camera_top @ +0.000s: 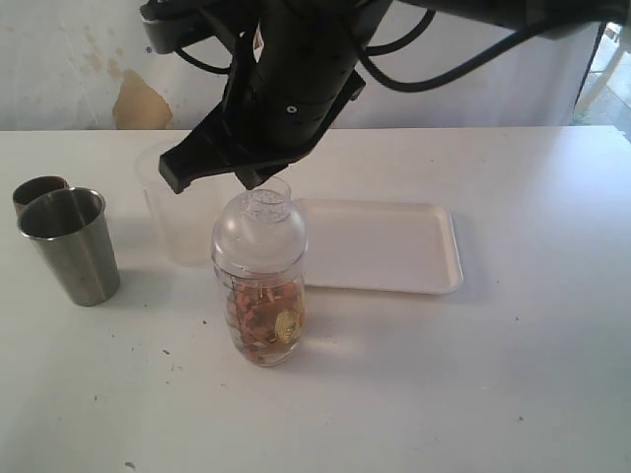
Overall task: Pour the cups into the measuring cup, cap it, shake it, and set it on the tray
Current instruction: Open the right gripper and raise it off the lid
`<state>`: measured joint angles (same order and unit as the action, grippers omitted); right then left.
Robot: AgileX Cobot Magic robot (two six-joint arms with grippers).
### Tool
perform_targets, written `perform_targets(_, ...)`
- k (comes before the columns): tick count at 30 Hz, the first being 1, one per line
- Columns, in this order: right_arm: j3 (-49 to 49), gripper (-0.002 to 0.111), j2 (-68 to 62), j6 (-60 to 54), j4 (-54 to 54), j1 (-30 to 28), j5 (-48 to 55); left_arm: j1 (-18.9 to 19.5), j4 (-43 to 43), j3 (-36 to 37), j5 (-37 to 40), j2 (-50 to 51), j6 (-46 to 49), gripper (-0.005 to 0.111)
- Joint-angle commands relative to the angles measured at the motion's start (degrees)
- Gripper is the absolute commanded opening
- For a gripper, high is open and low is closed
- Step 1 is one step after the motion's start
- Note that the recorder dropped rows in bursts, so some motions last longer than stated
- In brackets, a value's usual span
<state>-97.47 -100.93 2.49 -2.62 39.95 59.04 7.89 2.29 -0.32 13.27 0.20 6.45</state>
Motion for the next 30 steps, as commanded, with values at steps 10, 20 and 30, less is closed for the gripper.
perform_targets(10,1.0,0.0,-1.31,0.32,0.41,-0.01,1.07,-0.01,-0.05,0.32,0.1,-0.2,-0.18,0.0)
perform_targets(20,1.0,0.0,1.4,-0.91,-1.06,-0.01,0.67,-0.01,-0.05,0.32,0.1,-0.2,-0.18,0.0)
perform_targets(30,1.0,0.044,6.2,-0.38,-1.06,-0.01,0.97,-0.01,-0.05,0.32,0.1,-0.2,-0.18,0.0)
